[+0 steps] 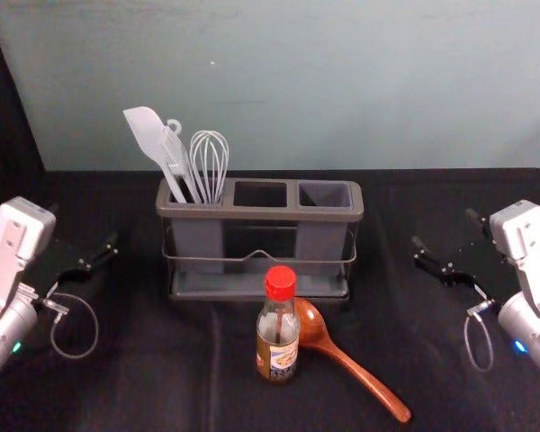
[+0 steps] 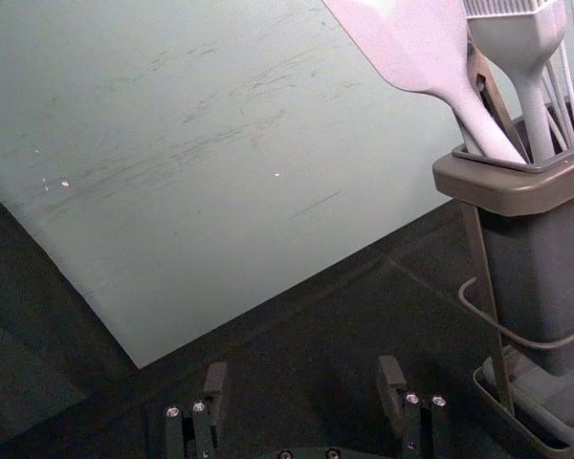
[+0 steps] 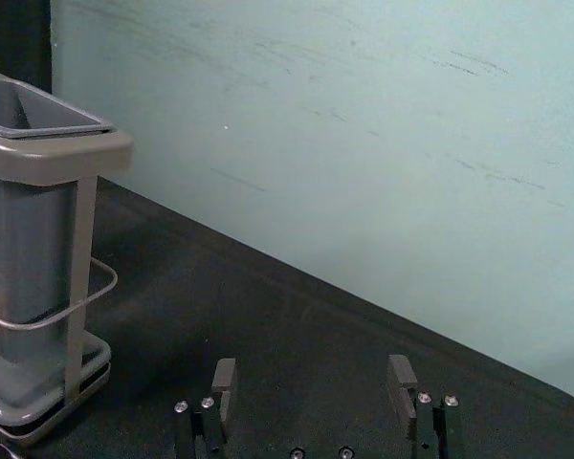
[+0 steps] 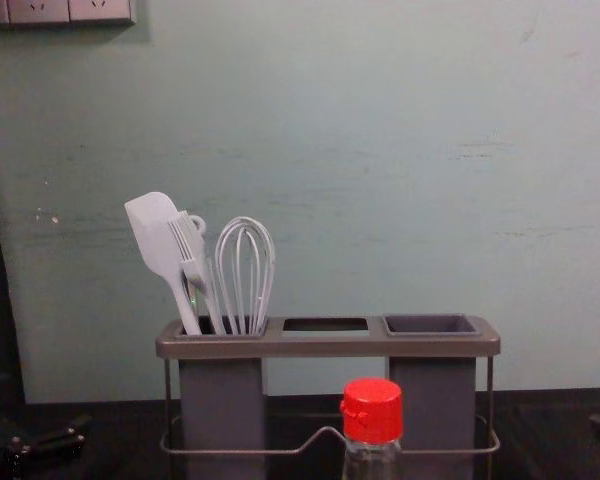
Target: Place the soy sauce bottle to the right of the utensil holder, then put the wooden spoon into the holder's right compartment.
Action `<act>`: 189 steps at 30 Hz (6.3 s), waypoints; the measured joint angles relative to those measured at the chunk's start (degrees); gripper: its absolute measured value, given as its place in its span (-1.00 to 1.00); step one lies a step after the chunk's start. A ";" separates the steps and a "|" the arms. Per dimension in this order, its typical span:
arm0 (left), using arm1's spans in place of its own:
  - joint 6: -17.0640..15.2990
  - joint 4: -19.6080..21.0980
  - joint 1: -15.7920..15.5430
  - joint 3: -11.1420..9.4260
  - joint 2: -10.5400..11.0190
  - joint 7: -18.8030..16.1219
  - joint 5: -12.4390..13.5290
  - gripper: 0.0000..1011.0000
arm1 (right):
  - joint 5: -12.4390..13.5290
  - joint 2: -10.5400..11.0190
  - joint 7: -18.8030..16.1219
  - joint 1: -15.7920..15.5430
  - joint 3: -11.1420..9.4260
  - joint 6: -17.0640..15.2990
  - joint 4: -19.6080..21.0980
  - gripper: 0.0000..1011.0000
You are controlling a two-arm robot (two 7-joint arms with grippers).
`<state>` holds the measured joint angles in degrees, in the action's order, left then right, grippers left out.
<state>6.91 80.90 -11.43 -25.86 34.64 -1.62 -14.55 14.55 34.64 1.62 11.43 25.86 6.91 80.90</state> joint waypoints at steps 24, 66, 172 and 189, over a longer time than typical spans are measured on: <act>0.00 0.00 0.00 0.00 0.00 0.00 0.00 1.00 | 0.00 0.00 0.00 0.00 0.00 0.00 0.00 0.98; 0.00 0.00 0.00 0.00 0.00 0.00 0.00 1.00 | 14.12 13.75 -15.73 -22.33 -8.61 14.17 22.03 0.98; 0.00 0.00 0.00 0.00 0.00 0.00 0.00 1.00 | 17.73 -1.86 -44.74 4.31 4.90 -0.06 6.78 0.61; 0.00 0.00 0.00 0.00 0.00 0.00 0.00 1.00 | 17.72 -1.86 -44.75 4.31 4.90 -0.06 6.78 -0.22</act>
<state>6.91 80.90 -11.43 -25.86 34.65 -1.62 -14.55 32.27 32.79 -43.13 15.75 30.76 6.85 87.68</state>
